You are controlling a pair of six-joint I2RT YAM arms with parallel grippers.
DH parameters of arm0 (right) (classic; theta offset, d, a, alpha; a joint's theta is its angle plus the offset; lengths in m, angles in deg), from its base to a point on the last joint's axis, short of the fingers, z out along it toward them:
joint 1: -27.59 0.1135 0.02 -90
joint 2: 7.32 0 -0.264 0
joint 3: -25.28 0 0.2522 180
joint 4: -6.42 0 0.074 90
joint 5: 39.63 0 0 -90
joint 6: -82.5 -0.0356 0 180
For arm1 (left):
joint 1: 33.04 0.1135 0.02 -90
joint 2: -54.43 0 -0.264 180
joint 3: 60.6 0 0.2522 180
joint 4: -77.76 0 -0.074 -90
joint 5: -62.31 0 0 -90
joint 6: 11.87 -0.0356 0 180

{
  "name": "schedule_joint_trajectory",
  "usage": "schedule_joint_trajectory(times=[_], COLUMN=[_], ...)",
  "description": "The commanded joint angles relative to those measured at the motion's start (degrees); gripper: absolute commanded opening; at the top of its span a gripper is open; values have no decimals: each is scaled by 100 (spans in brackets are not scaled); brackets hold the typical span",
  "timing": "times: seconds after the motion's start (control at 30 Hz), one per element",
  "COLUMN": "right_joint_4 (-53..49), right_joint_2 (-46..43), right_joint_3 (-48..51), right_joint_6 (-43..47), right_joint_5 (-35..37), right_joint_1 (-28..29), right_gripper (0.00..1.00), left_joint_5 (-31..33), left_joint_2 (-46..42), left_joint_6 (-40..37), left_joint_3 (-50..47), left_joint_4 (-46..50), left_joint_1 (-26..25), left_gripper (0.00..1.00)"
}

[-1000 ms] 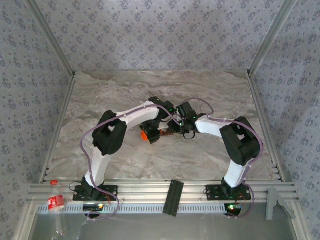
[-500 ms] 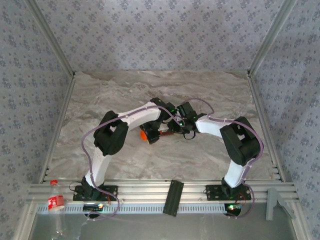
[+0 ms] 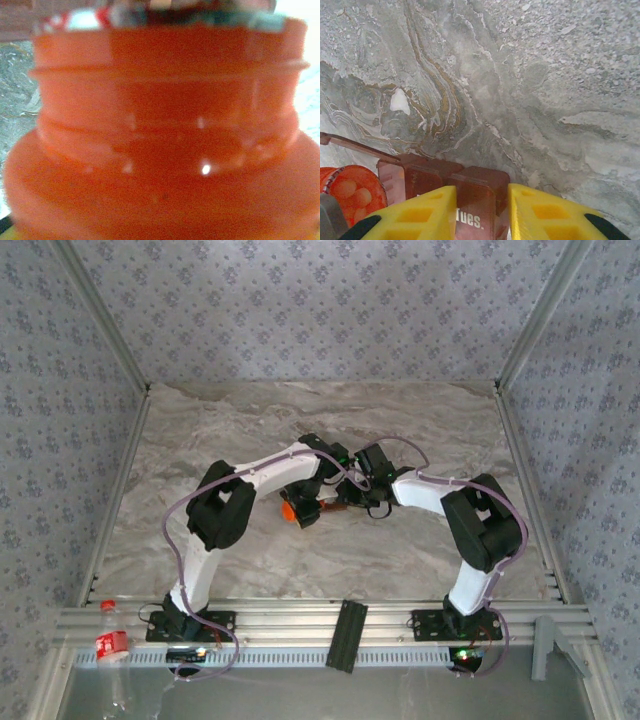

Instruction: Sort the pills into containers

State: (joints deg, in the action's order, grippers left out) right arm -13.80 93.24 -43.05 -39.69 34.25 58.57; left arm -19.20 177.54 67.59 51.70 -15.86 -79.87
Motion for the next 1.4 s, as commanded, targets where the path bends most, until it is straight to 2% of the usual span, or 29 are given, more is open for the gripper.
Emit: schedule_joint_trajectory(times=[0.0, 0.67, 1.0, 1.37], right_joint_4=[-530, -615, -402, -347], right_joint_2=[-125, -494, -262, -266], right_joint_3=[112, 161, 227, 267], right_joint_6=[-59, -55, -98, -121], right_joint_5=[92, 25, -121, -164], right_joint_1=[-39, -237, -305, -317], right_gripper=[33, 34, 33, 33], left_joint_5=[-147, -228, -225, 58], left_joint_2=[-50, -103, -112, -11], left_joint_6=[-70, -70, -88, -152], left_joint_3=[87, 103, 157, 255], left_joint_4=[-81, -77, 2, 32], left_joint_1=[13, 35, -2, -126], left_gripper=[0, 0, 0, 0])
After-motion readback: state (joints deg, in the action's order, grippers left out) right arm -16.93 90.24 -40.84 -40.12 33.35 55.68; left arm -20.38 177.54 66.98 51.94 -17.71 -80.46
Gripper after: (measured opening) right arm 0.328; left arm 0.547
